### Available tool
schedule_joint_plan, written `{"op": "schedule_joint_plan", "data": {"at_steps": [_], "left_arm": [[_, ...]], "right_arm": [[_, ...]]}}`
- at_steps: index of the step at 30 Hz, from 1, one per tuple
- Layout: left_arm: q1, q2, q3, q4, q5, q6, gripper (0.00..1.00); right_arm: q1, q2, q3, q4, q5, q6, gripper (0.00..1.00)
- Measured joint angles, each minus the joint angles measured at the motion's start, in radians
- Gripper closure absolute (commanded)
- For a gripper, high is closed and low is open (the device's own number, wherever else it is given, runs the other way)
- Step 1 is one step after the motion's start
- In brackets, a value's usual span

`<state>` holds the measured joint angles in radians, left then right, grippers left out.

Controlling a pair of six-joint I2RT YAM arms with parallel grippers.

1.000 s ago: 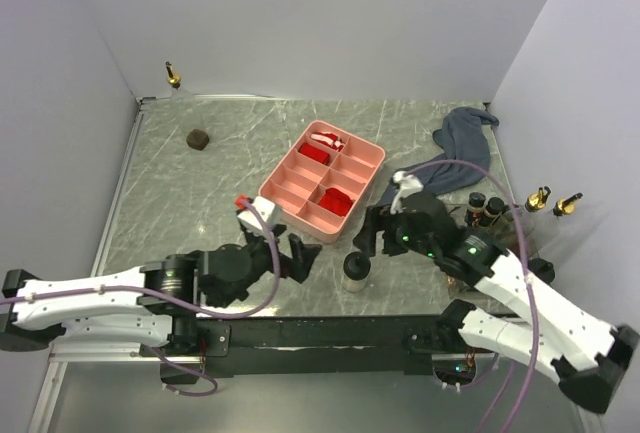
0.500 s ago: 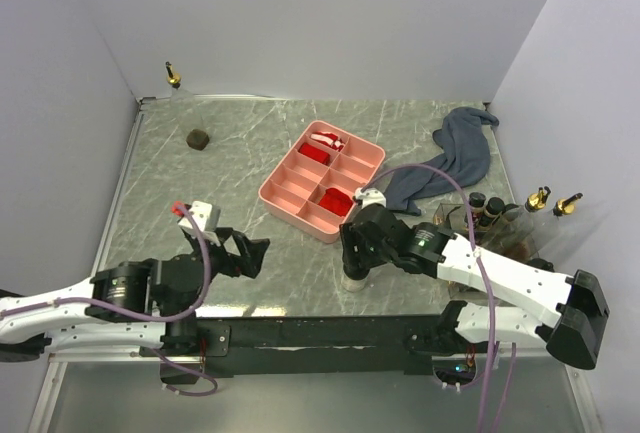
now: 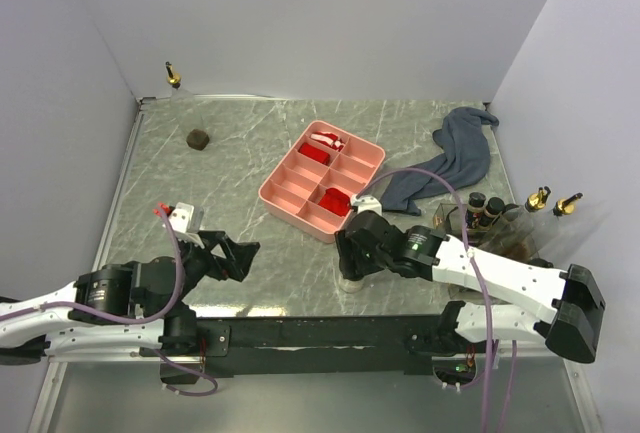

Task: Organize the condiment bottles
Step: Pick up the bottle from the center of the board.

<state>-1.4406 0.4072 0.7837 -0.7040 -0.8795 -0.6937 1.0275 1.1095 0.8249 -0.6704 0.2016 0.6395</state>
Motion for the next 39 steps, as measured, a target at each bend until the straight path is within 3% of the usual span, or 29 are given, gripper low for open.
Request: {"op": "schedule_joint_plan", "data": {"at_steps": [4,8,10,12,17,22,25,30,36,39], "left_arm": [[0.000,0.003,0.000,-0.030,0.002,-0.015,0.03],[0.000,0.002,0.000,-0.052,0.001,-0.034,0.03],[0.000,0.001,0.000,-0.061,0.001,-0.035,0.03],[0.000,-0.003,0.000,-0.066,0.001,-0.037,0.03],[0.000,-0.034,0.000,-0.069,0.002,-0.037,0.03],[-0.001,-0.052,0.000,-0.072,0.002,-0.040,0.03],[-0.004,-0.052,0.000,-0.078,0.002,-0.051,0.03],[-0.008,-0.052,0.000,-0.087,0.001,-0.057,0.03],[-0.011,-0.050,0.000,-0.087,0.000,-0.060,0.03],[-0.012,-0.042,0.000,-0.087,0.000,-0.061,0.03]], "right_arm": [[0.006,0.026,0.000,-0.008,0.003,0.008,0.26],[0.007,0.037,0.001,-0.008,0.016,0.021,0.44],[0.009,0.037,0.002,-0.010,0.039,0.039,0.64],[0.009,0.036,0.002,-0.019,0.066,0.076,1.00],[0.009,0.076,0.060,-0.165,0.184,0.265,1.00],[-0.011,0.269,0.273,-0.472,0.322,0.552,1.00],[-0.029,0.311,0.347,-0.547,0.363,0.685,1.00],[-0.090,0.226,0.356,-0.603,0.376,0.822,1.00],[-0.344,0.006,0.312,-0.640,0.411,0.866,1.00],[-0.414,-0.060,0.300,-0.663,0.423,0.851,1.00]]}}
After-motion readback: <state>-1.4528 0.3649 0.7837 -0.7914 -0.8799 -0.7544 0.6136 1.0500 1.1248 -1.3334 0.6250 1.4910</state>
